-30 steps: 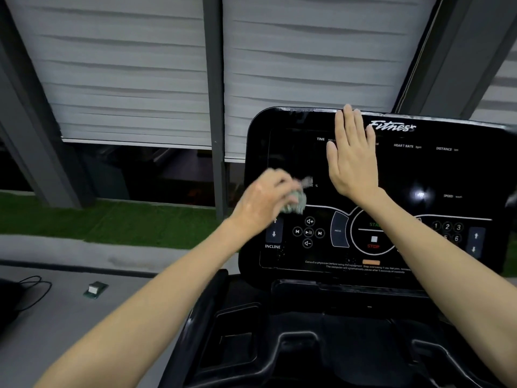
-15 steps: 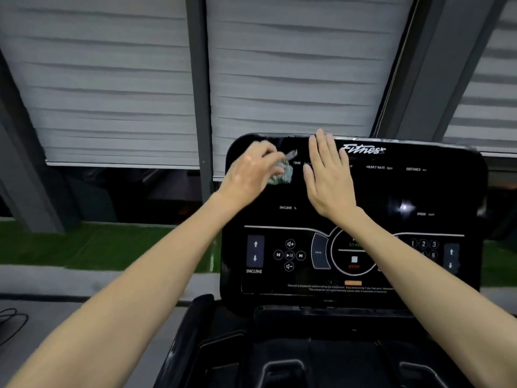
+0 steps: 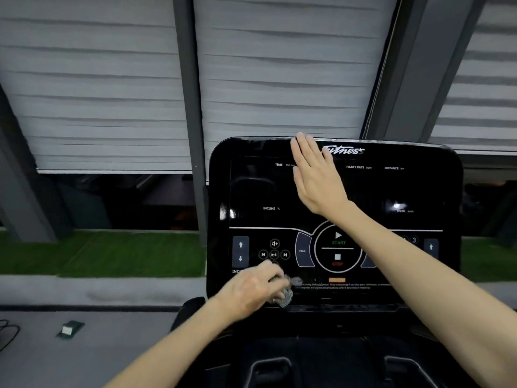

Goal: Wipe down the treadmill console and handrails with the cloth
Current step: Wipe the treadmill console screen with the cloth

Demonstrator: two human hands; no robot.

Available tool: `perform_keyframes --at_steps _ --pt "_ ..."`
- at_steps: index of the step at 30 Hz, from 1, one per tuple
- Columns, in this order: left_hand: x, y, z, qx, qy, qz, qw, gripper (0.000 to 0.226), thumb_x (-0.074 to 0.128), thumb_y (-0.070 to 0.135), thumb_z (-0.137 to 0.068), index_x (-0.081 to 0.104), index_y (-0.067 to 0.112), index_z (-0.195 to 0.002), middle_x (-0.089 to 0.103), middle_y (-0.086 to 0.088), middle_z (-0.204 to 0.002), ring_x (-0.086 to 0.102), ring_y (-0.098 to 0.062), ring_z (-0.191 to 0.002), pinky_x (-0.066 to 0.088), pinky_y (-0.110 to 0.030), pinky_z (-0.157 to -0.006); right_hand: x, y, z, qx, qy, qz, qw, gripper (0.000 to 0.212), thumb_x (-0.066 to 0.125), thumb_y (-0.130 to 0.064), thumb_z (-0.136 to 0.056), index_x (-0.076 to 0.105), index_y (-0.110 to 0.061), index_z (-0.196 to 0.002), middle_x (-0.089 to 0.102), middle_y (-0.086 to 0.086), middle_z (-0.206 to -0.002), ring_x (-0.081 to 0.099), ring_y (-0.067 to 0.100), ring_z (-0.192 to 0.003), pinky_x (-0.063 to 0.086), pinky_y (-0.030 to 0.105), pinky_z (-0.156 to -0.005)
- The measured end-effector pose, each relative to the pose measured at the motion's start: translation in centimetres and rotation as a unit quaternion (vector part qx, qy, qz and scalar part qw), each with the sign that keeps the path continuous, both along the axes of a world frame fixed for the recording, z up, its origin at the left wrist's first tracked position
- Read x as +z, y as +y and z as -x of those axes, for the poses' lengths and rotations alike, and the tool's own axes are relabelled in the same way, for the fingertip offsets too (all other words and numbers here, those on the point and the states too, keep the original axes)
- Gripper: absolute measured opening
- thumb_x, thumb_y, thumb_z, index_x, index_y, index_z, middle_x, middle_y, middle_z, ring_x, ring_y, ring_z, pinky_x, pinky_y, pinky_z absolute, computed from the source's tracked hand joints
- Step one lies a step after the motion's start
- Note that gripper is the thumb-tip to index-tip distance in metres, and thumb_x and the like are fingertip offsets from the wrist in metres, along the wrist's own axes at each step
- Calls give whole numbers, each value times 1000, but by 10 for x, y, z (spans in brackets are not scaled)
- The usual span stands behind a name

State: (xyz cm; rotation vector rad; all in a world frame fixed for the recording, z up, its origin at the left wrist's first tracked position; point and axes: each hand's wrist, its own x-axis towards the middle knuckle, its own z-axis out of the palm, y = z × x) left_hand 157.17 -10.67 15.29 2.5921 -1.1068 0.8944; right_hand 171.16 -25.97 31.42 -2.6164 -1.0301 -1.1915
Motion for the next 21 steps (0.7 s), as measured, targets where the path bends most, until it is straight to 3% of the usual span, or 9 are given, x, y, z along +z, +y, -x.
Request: perform_keyframes --at_steps 5,8,14,18,21 --pt "94 -9 -57 73 -99 91 988 23 56 26 -89 64 9 -103 62 -11 -96 57 -25 -84 56 -39 -58 12 -16 -7 4 -8 64 998 56 24 -26 -97 26 -9 -150 25 10 -158 25 26 -144 21 47 -114" --pt "121 -19 -74 116 -121 130 977 30 58 28 -89 69 5 -102 63 -10 -97 58 -25 -84 58 -38 -63 20 -30 -15 4 -13 75 997 56 24 -27 -97 27 -8 -150 25 11 -157 24 27 -144 19 46 -115" --pt "33 -51 -42 61 -54 131 988 28 61 30 -89 71 8 -102 66 -6 -99 57 -16 -89 55 -24 -76 -3 -79 -29 -60 9 -36 998 56 24 -26 -101 17 -3 -151 16 14 -159 14 28 -147 15 46 -117" --pt "-27 -63 -17 14 32 76 996 22 61 29 -93 68 11 -105 63 -2 -102 56 -12 -94 57 -28 -69 -22 -88 -26 -49 13 -41 998 56 23 -26 -101 16 -3 -152 12 14 -160 11 29 -148 13 45 -117" --pt "-13 -62 -22 10 22 31 999 23 56 30 -93 67 13 -104 60 -1 -102 55 -11 -90 56 -28 -60 -22 -88 -27 -42 12 -43 998 56 24 -26 -101 18 -3 -151 14 14 -160 14 29 -147 16 46 -117"
